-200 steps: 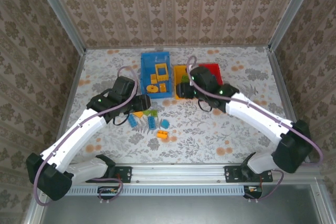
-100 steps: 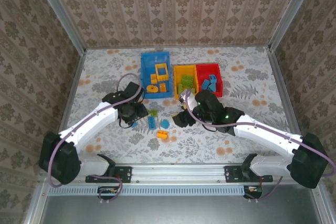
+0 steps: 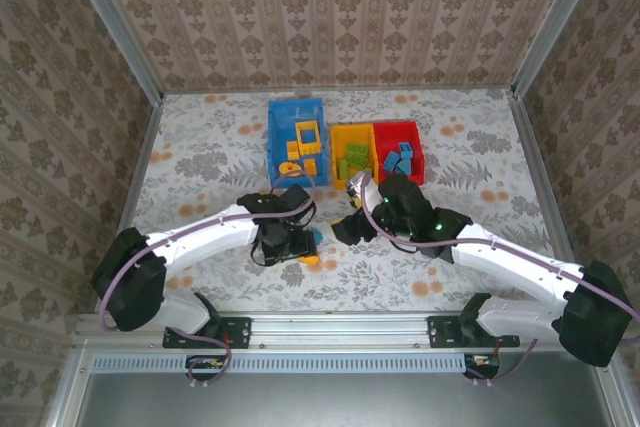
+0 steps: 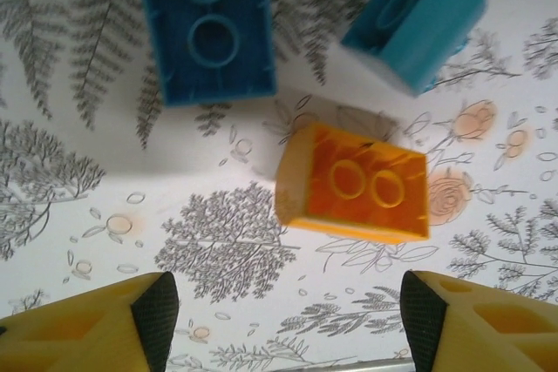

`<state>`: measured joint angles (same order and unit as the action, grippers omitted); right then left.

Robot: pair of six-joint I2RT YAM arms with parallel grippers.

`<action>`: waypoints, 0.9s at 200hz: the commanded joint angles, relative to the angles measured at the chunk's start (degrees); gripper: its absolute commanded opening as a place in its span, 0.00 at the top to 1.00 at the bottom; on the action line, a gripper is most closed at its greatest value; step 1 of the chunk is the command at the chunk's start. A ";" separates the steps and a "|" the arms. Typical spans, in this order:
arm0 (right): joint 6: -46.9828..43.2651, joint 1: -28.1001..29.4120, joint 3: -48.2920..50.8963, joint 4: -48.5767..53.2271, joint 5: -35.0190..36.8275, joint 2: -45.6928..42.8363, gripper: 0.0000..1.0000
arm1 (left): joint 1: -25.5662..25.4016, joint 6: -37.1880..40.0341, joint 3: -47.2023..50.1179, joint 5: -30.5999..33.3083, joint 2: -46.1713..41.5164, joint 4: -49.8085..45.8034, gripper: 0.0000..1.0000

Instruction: Sort the legos into containers by color

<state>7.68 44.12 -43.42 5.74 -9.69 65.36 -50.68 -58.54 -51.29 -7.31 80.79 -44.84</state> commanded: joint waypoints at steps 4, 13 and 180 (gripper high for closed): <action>2.19 -0.46 1.40 -1.02 0.70 -2.11 0.22 | 2.77 -7.93 -3.18 -3.12 1.47 -4.74 0.26; 2.49 -0.52 1.58 -0.90 0.80 -2.38 0.22 | 3.93 -11.73 -2.91 -5.57 1.90 -3.17 0.27; 9.24 -1.33 9.73 6.65 -0.20 -22.59 0.19 | -3.82 22.87 -13.00 -1.90 17.99 -5.17 0.07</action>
<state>14.74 43.24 -35.51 7.57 -9.52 47.48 -54.30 -38.81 -63.55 -8.01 97.14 -50.11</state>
